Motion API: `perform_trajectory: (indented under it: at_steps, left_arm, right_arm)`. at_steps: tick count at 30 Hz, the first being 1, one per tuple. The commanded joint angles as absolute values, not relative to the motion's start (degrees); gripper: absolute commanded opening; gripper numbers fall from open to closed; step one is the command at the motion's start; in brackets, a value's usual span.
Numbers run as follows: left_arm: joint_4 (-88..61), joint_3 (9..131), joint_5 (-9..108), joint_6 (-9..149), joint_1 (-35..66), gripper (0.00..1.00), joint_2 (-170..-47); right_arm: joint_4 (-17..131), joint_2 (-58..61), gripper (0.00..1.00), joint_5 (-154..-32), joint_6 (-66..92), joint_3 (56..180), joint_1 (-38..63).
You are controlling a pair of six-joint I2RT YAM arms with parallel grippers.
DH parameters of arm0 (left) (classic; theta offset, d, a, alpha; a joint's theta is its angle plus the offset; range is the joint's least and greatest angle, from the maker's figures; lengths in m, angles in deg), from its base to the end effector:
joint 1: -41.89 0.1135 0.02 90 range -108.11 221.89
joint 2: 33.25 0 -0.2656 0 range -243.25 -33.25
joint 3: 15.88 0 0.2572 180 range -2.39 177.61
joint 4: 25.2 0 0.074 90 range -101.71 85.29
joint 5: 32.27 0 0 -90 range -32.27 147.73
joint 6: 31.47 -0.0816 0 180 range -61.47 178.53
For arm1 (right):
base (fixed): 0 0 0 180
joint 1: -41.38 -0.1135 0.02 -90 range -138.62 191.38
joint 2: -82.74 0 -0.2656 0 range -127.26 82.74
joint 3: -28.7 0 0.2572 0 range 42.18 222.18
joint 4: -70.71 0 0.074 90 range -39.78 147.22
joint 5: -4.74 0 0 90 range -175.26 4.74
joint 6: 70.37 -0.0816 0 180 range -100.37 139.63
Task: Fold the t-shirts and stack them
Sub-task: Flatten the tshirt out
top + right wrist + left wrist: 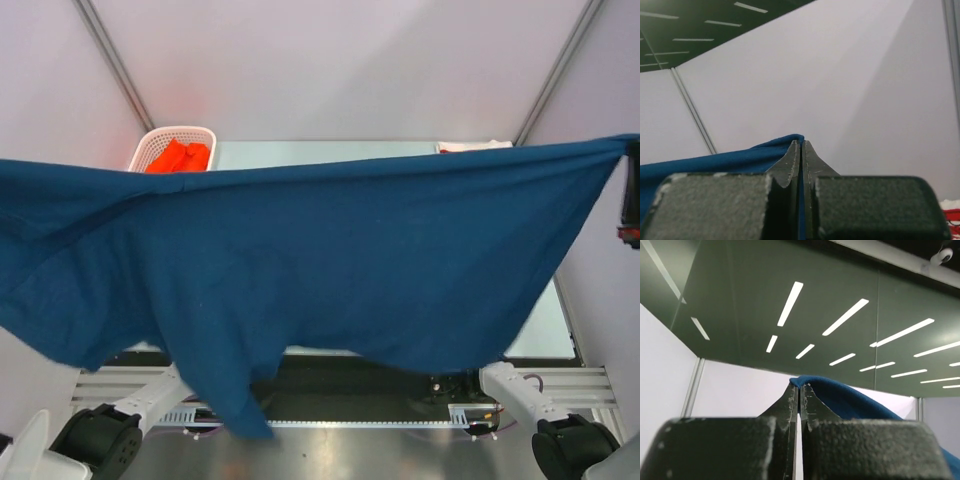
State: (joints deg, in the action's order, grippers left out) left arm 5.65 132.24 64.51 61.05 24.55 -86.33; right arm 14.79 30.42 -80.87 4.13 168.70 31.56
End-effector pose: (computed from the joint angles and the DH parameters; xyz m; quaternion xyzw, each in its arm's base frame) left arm -0.0875 0.0374 0.7216 -0.0284 0.2285 -0.1548 0.9607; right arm 0.0012 -0.0061 0.6625 0.0575 0.4840 0.1731 0.8558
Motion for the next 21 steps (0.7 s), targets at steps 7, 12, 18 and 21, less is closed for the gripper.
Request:
perform_trajectory:
  at_steps: [7,12,18,21]
  left_arm:
    - [-10.45,98.56,67.74,56.69,24.49,0.00,-91.36]
    - [-27.40,70.77,70.29,57.65,25.01,0.00,-96.35]
    - [-39.74,59.13,71.89,64.39,27.56,0.00,-116.42]
    - [-42.30,64.12,67.59,66.61,29.75,0.00,-129.43]
  right_arm:
    - [35.14,28.42,0.00,-76.21,-0.05,126.99,32.15]
    - [49.88,24.30,0.00,-74.10,1.26,108.13,32.24]
    - [65.11,10.52,0.00,-72.78,1.44,98.08,33.38]
    - [70.64,0.59,0.00,-73.03,2.76,99.66,34.52]
